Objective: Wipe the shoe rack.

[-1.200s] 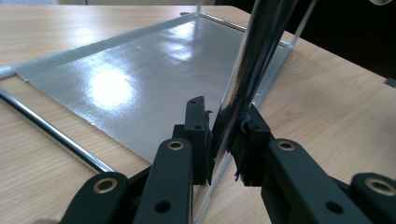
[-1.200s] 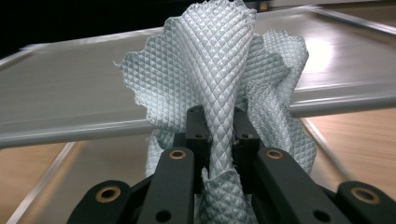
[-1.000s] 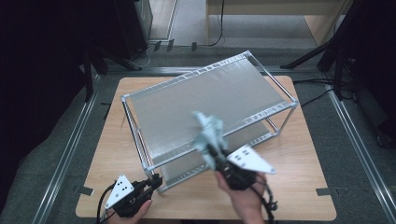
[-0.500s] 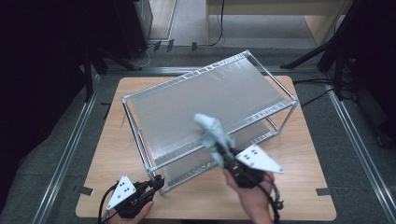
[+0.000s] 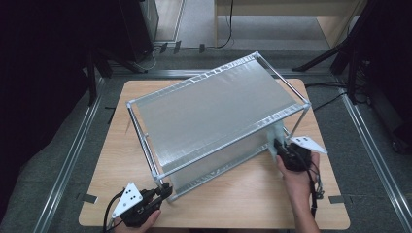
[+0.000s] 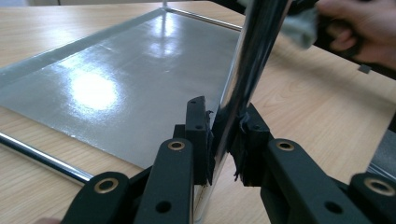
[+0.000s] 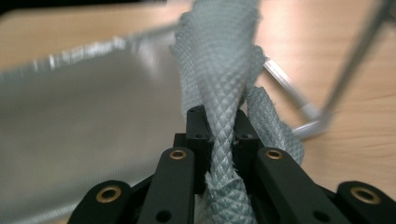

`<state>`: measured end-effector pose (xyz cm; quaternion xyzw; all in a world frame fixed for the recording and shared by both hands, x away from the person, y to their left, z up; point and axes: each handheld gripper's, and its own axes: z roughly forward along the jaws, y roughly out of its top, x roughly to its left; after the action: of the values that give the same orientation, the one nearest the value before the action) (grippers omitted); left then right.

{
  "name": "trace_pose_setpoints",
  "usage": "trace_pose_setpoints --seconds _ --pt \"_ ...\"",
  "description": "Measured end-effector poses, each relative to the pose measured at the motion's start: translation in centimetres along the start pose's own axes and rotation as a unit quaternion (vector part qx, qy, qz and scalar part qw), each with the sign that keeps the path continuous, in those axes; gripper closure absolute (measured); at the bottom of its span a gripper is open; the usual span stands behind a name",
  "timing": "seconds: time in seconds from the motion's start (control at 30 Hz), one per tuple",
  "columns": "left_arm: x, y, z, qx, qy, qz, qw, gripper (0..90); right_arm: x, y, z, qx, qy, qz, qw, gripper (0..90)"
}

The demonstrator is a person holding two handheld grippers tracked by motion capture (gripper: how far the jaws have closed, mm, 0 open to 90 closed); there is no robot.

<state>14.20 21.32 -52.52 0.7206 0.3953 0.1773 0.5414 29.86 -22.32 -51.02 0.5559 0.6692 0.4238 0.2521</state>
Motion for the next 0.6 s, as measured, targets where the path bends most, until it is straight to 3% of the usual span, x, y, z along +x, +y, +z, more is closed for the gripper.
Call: trace_pose_setpoints --seconds 0.03,0.17,0.33,0.47,0.6 --pt "0.0 0.0 0.0 0.001 0.0 0.001 1.0 78.4 0.8 -1.2 1.6 0.028 0.002 -0.019 0.9994 80.7" --pt "0.0 0.0 0.0 0.0 -0.003 -0.001 1.0 78.4 2.1 -2.3 2.7 0.052 0.015 -0.037 0.9979 80.0" --pt "0.0 0.0 0.0 0.0 -0.006 -0.001 1.0 78.3 5.9 -3.3 2.7 0.068 0.055 -0.074 0.9934 79.0" --pt "0.0 0.0 0.0 0.001 -0.009 -0.004 1.0 78.2 10.1 -4.4 2.3 0.075 0.097 -0.108 0.9866 77.0" --pt "-0.2 0.0 0.1 0.001 -0.011 -0.005 0.9999 78.1 14.5 -5.7 1.9 0.082 0.154 -0.137 0.9751 77.5"
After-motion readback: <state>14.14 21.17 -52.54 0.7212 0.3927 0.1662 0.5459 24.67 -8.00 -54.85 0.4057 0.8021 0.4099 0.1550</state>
